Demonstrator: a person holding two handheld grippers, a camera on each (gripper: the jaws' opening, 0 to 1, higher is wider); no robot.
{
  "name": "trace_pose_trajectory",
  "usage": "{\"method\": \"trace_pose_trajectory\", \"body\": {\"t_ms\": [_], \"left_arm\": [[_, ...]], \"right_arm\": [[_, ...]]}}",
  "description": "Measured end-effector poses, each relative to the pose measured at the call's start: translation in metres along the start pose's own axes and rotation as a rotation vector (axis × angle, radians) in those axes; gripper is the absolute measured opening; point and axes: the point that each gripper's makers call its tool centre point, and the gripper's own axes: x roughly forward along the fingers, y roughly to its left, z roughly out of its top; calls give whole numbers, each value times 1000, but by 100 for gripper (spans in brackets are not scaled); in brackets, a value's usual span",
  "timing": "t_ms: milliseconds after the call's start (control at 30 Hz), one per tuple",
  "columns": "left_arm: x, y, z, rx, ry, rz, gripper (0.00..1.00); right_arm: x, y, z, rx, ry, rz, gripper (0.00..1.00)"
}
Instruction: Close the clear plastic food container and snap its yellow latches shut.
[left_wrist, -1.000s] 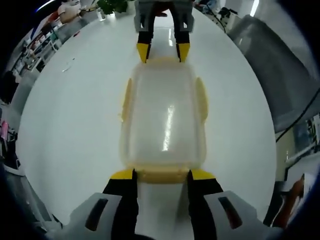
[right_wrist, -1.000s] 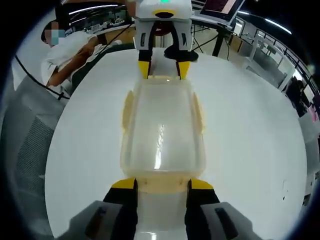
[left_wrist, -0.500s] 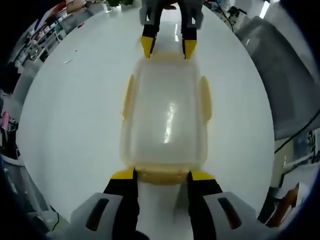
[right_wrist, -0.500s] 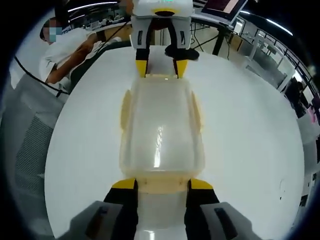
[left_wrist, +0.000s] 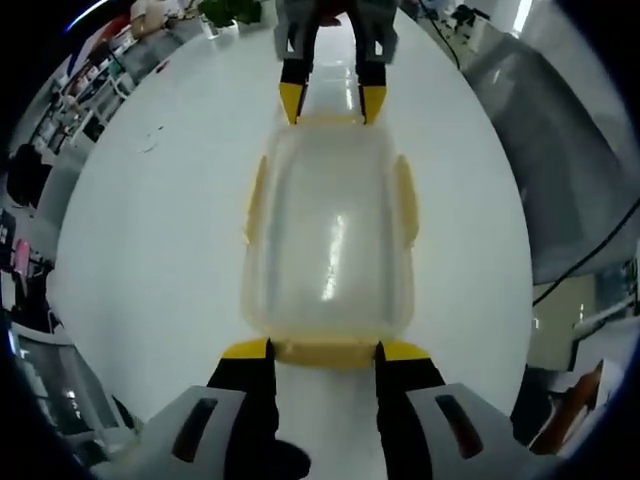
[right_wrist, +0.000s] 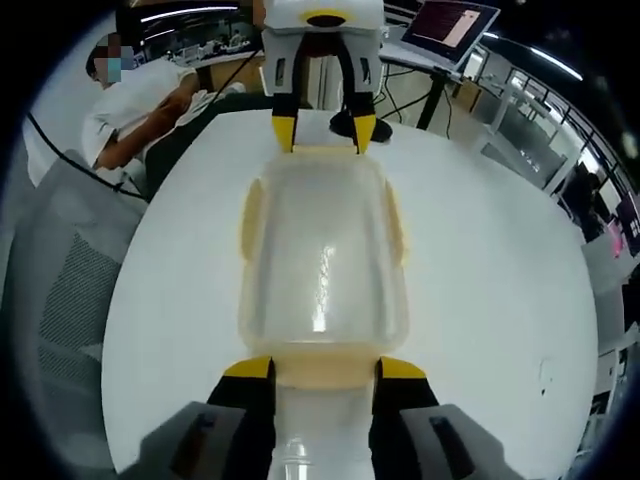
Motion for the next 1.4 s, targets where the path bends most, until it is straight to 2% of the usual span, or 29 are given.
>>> {"method": "trace_pose_trajectory", "body": {"t_ms": [300, 533, 1033, 1400], "left_arm": [[-8, -6, 11, 7, 24, 20, 36], [-15, -5, 26, 2, 12, 39, 36], [-23, -8, 67, 9, -17, 50, 36], [-17, -8, 91, -1, -30, 39, 36]], "right_arm": [[-19, 5, 1, -31, -13, -13, 34], [-37, 5, -4, -44, -25, -25, 34], [-70, 6, -28, -51, -27, -39, 34], [-83, 4, -48, -52, -13, -36, 34]]}}
